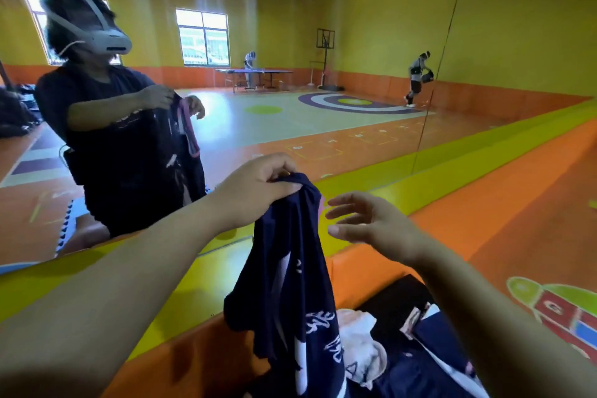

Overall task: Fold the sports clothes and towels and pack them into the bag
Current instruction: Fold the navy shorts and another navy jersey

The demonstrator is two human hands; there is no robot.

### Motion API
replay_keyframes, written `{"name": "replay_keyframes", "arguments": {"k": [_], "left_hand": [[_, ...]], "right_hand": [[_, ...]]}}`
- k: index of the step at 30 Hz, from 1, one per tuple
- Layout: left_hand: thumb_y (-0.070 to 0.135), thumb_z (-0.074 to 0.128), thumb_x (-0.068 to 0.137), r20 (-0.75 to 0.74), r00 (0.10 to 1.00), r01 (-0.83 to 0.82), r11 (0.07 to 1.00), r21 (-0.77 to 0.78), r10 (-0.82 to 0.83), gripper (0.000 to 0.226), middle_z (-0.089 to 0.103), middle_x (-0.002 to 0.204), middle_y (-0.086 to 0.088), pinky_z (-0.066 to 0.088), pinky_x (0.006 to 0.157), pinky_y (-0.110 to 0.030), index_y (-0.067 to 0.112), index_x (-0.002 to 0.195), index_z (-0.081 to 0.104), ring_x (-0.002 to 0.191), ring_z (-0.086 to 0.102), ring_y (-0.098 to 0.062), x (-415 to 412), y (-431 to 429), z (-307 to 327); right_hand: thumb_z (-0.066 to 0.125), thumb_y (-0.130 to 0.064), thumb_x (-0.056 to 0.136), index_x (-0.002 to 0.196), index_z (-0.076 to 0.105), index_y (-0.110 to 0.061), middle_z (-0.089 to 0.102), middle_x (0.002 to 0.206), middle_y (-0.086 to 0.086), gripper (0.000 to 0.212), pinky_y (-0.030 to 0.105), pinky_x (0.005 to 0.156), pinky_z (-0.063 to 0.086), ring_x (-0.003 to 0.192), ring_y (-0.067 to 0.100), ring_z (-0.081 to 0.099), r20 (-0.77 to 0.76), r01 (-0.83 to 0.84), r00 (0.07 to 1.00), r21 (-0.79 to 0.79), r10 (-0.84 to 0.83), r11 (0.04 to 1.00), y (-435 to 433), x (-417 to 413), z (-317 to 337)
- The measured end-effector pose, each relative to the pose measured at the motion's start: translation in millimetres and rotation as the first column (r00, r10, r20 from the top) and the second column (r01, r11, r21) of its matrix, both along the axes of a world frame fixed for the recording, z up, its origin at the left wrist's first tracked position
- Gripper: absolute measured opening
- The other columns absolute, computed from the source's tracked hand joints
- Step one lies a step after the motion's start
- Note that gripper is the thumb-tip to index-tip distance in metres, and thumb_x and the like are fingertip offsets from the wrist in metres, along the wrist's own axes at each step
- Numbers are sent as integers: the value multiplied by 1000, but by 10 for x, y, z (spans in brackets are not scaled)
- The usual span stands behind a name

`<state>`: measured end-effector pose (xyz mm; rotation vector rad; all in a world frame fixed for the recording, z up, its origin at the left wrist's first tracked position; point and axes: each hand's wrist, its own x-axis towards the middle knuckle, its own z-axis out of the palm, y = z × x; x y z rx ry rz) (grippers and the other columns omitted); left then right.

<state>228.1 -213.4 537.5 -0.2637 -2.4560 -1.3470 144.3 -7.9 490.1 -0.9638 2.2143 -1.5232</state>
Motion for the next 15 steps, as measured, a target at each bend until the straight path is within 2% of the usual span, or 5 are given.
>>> {"name": "replay_keyframes", "arguments": {"k": [3,5,8,11,15], "left_hand": [[7,56,90,-5,997,82,990,115,-82,14,63,81,7,40,76,-28,20,85,59,78,54,-12,-46,77,29],[4,52,92,-8,992,124,974,191,-124,18,63,82,7,40,73,-27,19,85,58,78,54,-13,-40,141,84],[3,45,95,3,985,163,951,263,-170,19,61,83,-2,40,64,-24,16,87,55,68,55,-13,-1,225,190],[4,43,96,-17,986,161,933,321,-165,20,62,68,6,41,52,-15,17,85,53,55,55,-6,32,259,277],[4,48,95,-109,994,5,952,307,30,21,61,67,7,43,56,-16,19,83,55,56,56,-4,36,118,370]], "right_hand": [[80,-44,57,112,56,-44,62,121,-8,61,33,98,48,112,10,58,35,-52,998,154,47,987,71,22,-315],[78,-42,65,125,52,-40,57,130,-9,65,30,105,41,119,4,53,39,-93,995,166,88,982,61,58,-443],[72,-24,81,124,58,-28,58,130,-12,45,18,101,39,116,-6,52,77,-144,988,94,137,985,30,123,-462],[75,-23,78,107,70,-23,68,117,-8,29,24,98,43,111,5,60,105,-155,983,51,149,987,15,141,-486],[77,-13,77,97,71,-25,72,106,-9,24,28,91,50,99,8,66,112,-180,980,138,165,974,83,119,-527]]}}
